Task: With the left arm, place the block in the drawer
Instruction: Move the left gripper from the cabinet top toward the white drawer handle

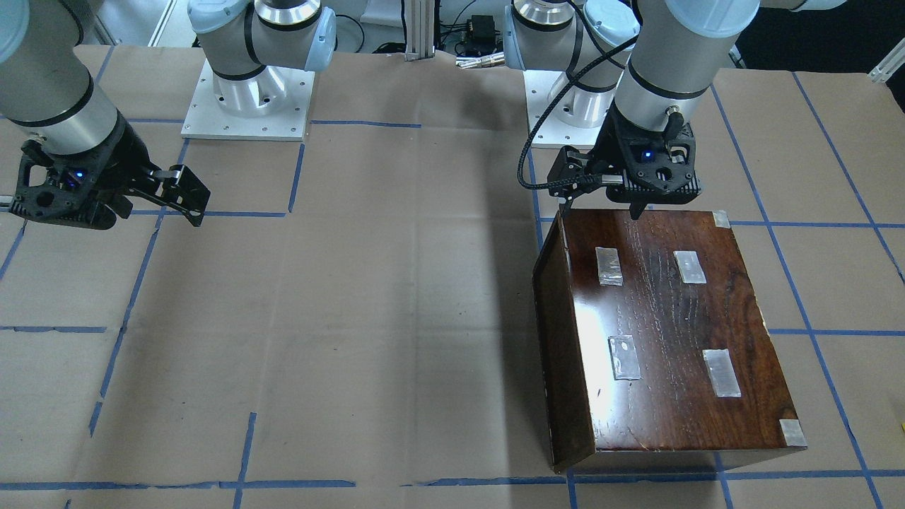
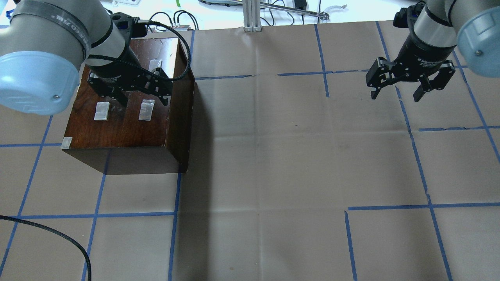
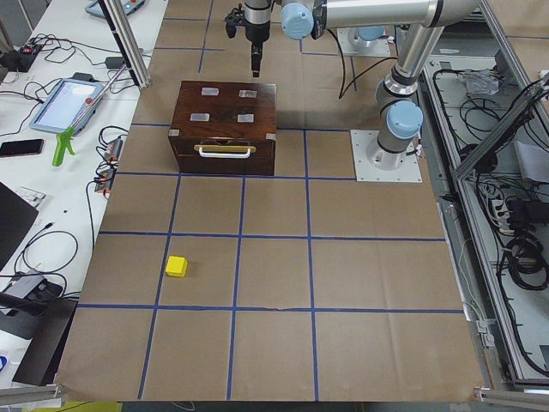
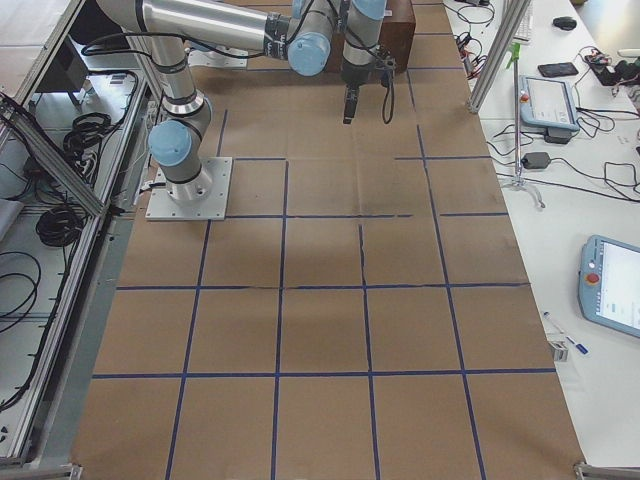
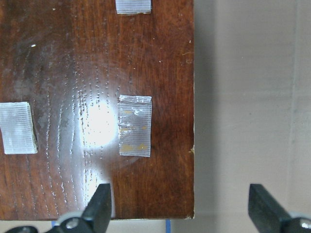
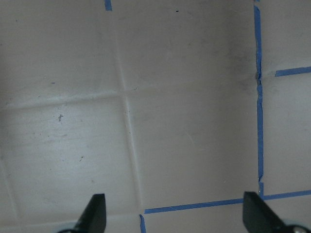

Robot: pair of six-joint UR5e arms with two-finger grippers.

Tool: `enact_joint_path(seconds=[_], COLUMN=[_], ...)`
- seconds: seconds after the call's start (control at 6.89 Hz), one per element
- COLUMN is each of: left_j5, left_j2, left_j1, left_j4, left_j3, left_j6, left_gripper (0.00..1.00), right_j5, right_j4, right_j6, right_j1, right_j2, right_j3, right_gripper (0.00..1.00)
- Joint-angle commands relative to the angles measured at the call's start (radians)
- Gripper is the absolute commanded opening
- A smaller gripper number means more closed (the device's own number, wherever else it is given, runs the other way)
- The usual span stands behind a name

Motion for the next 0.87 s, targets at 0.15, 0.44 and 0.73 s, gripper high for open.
enact_joint_path(seconds=[0.15, 0.44, 0.73], left_j5=[0.000, 0.000, -0.002], left_j2=[0.001, 0.001, -0.003], left_j1=[0.000, 0.000, 0.023], left_j4=[0.000, 0.000, -0.002], left_j3=[0.000, 0.002, 0.029], left_j6=[-0.001, 0.000, 0.023], left_gripper=[0.99, 0.99, 0.99], right_j5=[0.000, 0.000, 0.000], right_j4=[0.000, 0.000, 0.000], right_j6=[0.000, 0.000, 0.000], right_j1=[0.000, 0.000, 0.000], right_j2=[-0.001, -0.001, 0.000], right_j3=[0.000, 0.000, 0.000], right_gripper=[1.00, 1.00, 1.00])
